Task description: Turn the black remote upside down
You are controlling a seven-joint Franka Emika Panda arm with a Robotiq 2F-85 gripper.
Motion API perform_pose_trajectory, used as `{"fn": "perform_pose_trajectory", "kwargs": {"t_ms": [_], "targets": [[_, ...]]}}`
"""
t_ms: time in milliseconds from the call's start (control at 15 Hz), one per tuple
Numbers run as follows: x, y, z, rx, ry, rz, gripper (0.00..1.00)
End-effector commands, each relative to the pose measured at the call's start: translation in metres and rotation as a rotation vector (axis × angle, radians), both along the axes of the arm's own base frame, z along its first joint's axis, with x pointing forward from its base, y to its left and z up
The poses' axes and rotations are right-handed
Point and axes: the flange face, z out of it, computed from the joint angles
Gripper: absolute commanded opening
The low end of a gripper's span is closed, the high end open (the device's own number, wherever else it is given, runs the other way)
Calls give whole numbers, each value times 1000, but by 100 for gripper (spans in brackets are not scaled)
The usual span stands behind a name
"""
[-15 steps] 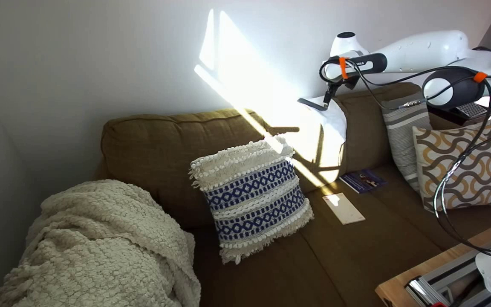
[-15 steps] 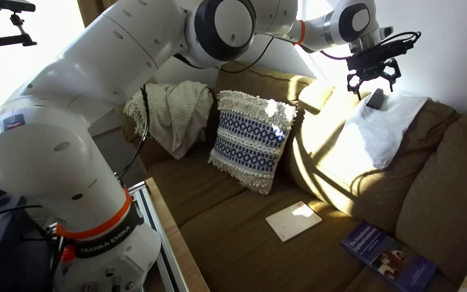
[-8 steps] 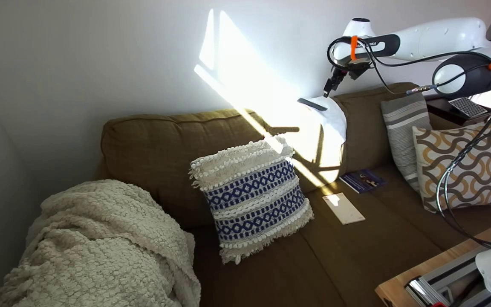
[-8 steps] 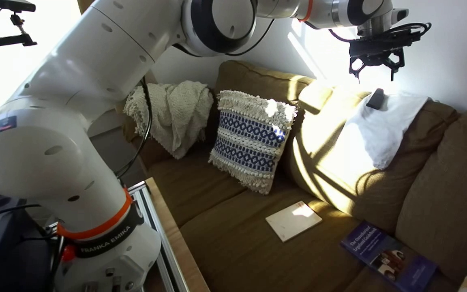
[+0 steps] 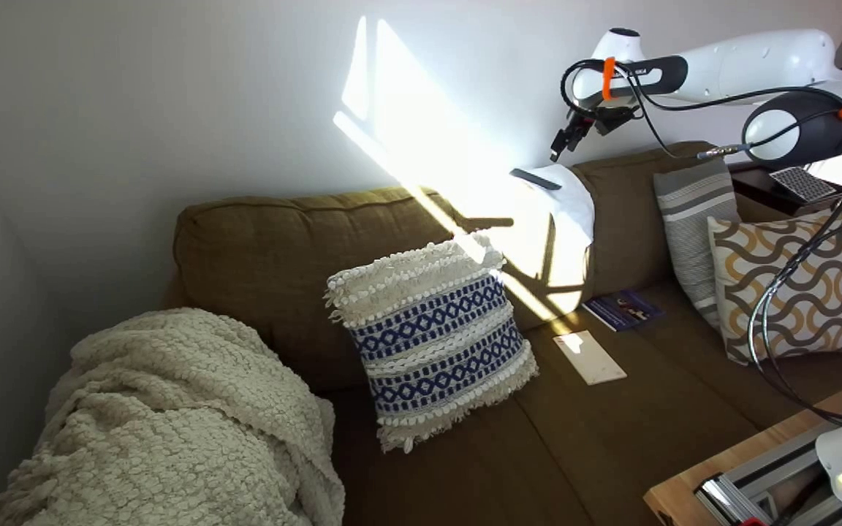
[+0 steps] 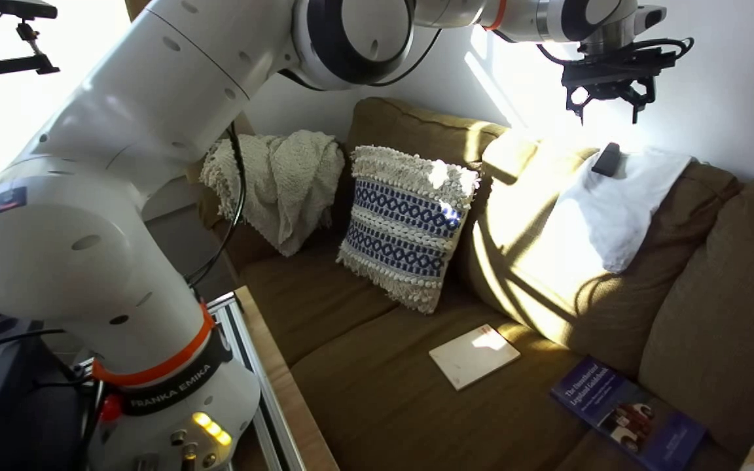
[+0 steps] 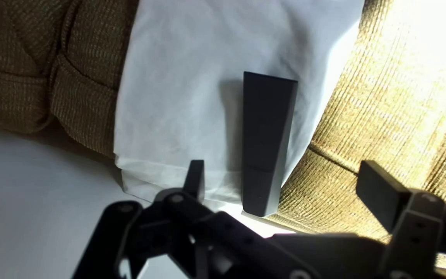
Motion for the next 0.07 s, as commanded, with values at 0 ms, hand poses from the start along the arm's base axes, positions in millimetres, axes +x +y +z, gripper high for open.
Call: {"fn": "perform_pose_trajectory", "kwargs": {"t_ms": [0], "targets": [[0, 0, 0, 0, 0, 0, 100]]}}
